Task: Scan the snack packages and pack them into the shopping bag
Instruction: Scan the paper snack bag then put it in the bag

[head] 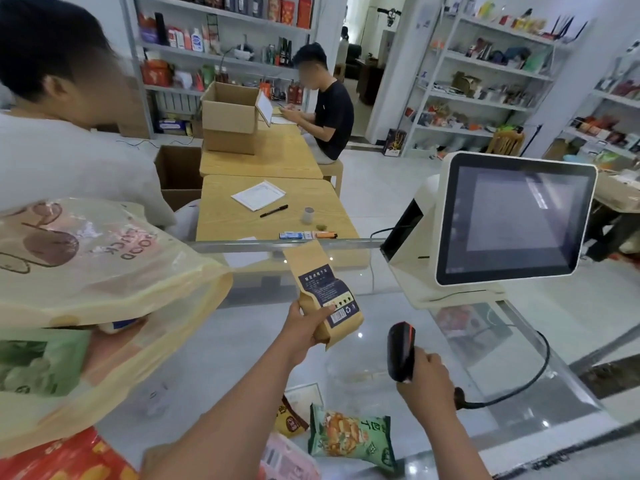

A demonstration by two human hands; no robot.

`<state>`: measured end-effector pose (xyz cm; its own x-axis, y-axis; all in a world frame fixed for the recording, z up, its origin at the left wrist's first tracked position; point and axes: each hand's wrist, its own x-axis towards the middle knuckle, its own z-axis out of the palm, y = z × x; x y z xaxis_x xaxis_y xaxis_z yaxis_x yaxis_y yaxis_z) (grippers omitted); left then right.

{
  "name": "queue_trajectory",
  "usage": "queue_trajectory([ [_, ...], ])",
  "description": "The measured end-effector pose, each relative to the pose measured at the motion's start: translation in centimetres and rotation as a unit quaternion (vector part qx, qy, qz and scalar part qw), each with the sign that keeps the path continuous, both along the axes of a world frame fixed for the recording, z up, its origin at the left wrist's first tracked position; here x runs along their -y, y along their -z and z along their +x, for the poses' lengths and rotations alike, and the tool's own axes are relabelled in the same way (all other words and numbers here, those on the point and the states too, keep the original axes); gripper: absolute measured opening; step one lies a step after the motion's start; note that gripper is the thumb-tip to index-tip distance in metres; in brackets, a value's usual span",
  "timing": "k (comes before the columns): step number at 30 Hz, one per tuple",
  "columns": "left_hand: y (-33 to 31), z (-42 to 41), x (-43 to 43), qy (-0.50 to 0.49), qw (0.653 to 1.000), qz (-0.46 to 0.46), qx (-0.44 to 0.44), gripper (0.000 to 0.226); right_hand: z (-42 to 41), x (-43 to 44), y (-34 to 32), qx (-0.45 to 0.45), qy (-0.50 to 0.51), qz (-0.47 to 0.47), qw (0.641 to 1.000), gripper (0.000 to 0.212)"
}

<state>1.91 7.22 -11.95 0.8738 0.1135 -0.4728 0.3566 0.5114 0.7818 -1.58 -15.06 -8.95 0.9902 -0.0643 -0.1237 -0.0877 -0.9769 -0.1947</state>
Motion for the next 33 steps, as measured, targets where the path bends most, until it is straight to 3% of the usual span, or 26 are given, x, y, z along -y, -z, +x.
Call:
queue_trajectory([
  [9, 0.6, 0.6, 0.0, 0.011, 1.0, 0.015, 0.008, 0.056, 0.2, 0.5, -1.8, 0.051, -0.036, 0.148, 0.987, 0.016],
  [15, 0.8, -0.6, 0.2, 0.025, 0.999, 0.01, 0.046, 0.045, 0.2, -1.0, -5.6, 0.044, -0.011, 0.275, 0.96, 0.021],
  [21, 0.9, -1.1, 0.4, 0.053, 0.994, 0.051, 0.078, 0.053, 0.4, -2.4, -6.9, 0.037, -0.003, 0.296, 0.955, 0.021],
  [33, 1.3, -1.3, 0.2, 0.043, 0.994, 0.047, 0.094, 0.056, 0.0, -3.0, -7.0, 0.033, -0.021, 0.283, 0.958, 0.014],
])
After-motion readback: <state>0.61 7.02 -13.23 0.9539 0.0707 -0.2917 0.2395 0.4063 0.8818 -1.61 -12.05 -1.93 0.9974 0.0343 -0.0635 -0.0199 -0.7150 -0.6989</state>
